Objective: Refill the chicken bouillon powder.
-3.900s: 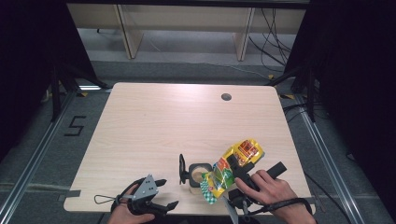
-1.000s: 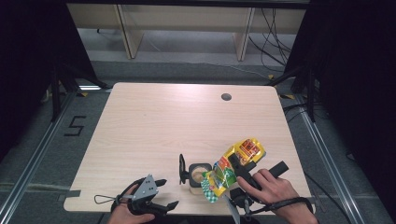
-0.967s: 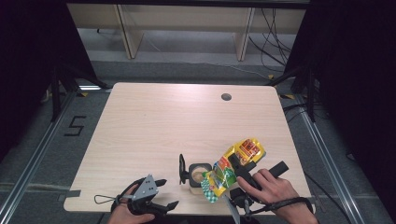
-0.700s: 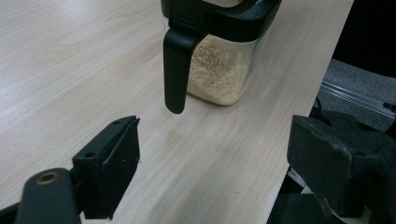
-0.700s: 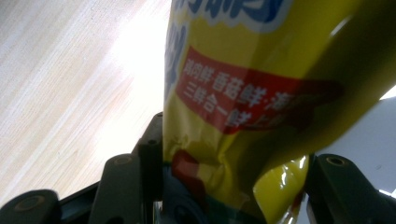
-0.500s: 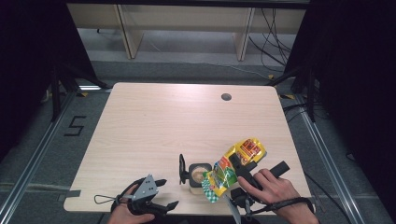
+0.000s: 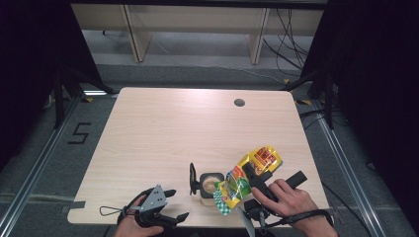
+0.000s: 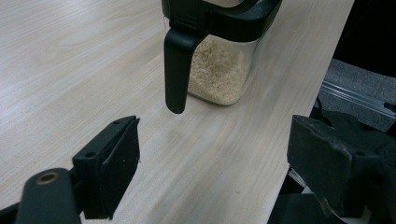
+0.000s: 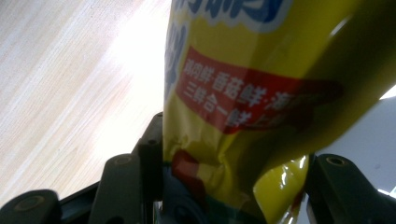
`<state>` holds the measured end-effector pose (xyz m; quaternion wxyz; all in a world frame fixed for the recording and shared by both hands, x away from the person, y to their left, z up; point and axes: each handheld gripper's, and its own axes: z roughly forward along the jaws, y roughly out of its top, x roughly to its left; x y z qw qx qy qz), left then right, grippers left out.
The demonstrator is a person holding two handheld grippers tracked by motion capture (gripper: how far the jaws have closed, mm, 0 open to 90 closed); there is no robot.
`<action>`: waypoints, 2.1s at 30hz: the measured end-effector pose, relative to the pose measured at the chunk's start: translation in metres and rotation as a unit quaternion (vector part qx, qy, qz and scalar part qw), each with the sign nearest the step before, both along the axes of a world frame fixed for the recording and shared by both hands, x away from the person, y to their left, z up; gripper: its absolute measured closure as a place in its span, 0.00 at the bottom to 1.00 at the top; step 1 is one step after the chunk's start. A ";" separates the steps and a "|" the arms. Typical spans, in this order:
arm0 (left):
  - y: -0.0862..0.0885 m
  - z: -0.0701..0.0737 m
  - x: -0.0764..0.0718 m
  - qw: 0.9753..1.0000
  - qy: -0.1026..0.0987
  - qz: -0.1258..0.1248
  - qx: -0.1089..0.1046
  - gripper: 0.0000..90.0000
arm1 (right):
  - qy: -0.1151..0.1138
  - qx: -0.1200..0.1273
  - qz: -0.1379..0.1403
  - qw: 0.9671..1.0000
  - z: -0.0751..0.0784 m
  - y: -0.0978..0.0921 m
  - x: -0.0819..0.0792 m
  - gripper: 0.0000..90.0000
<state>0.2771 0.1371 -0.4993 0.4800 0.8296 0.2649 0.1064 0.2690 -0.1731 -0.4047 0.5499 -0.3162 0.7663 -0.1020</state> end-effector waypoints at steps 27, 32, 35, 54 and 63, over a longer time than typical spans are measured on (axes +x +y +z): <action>0.000 0.000 0.000 1.000 0.002 -0.001 0.005 0.19 | -0.001 0.003 -0.003 1.000 0.004 -0.003 0.000 0.54; 0.000 0.000 -0.001 1.000 0.008 0.006 -0.002 0.19 | 0.000 -0.007 0.006 1.000 0.003 -0.001 0.001 0.54; -0.001 0.000 -0.001 1.000 0.009 0.007 -0.003 0.19 | 0.002 -0.010 0.009 1.000 0.001 0.000 0.001 0.54; 0.000 0.000 -0.001 1.000 0.004 0.005 -0.002 0.19 | 0.004 -0.011 0.008 1.000 -0.001 0.000 0.001 0.56; 0.000 0.000 0.000 1.000 0.000 0.002 0.001 0.19 | 0.000 0.001 -0.003 1.000 -0.002 0.000 -0.001 0.56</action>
